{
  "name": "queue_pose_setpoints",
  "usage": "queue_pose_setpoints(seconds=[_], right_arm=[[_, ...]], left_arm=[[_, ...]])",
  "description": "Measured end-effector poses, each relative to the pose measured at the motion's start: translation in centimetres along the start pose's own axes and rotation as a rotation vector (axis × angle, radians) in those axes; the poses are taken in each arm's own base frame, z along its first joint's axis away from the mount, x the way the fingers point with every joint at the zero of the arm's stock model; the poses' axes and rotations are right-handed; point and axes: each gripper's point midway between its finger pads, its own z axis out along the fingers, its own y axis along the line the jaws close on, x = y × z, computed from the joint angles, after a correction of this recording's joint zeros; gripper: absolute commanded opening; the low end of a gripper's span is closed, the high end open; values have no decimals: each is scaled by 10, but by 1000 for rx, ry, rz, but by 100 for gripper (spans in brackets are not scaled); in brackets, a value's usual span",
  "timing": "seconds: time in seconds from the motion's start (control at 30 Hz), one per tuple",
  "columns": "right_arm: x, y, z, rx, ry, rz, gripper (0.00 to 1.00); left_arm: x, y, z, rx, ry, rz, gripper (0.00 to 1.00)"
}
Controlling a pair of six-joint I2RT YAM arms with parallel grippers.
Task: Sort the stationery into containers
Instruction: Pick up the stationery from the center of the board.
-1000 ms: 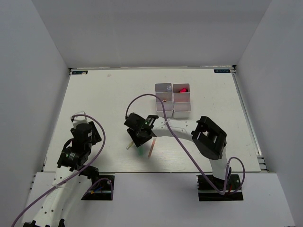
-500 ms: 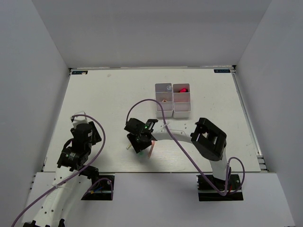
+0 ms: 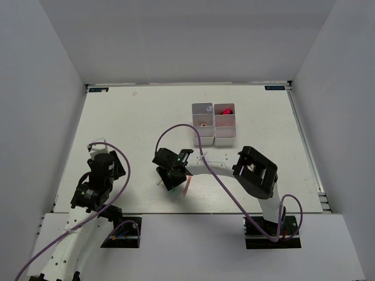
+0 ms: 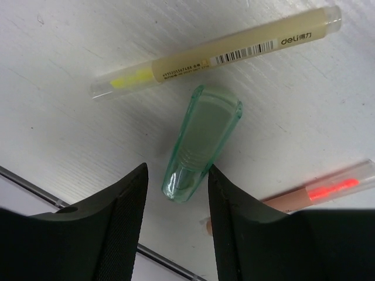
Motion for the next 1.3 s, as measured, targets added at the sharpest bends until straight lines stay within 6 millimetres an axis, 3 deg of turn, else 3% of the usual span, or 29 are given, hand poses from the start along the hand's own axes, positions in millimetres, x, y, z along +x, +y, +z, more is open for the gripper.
queue_pose_setpoints(seconds=[0.07,0.3,0.47,0.73,0.83,0.93,1.0,1.07,1.2,1.3], right_arm=[[0,0,0,3,-1,2,48],[-8,-7,4,54,-33,-4,27],[-12,-10,6,95,-79,-37,25],[-21,-19,10,144,-141,-94,49],[-22,-21,11,146,-151,-108,49],[-22,-21,12,140,-155,-123,37],[-23,-21,13,132,-163,-130,23],[-23,-21,13,118,-163,-135,0],[-25,-20,11,71,-162,-154,0],[-26,-20,9,25,-156,-179,0]], left_arm=[[0,0,0,0,0,0,64],[0,0,0,0,0,0,64],[0,0,-1,3,-5,-3,64],[-1,0,-1,6,-12,-6,64],[-2,0,-2,6,-13,-7,64],[-2,0,-2,7,-14,-7,64],[-2,0,-1,6,-14,-7,64],[-1,0,0,5,-13,-6,64],[4,2,12,-25,42,-18,64],[18,2,29,-44,157,-51,71]])
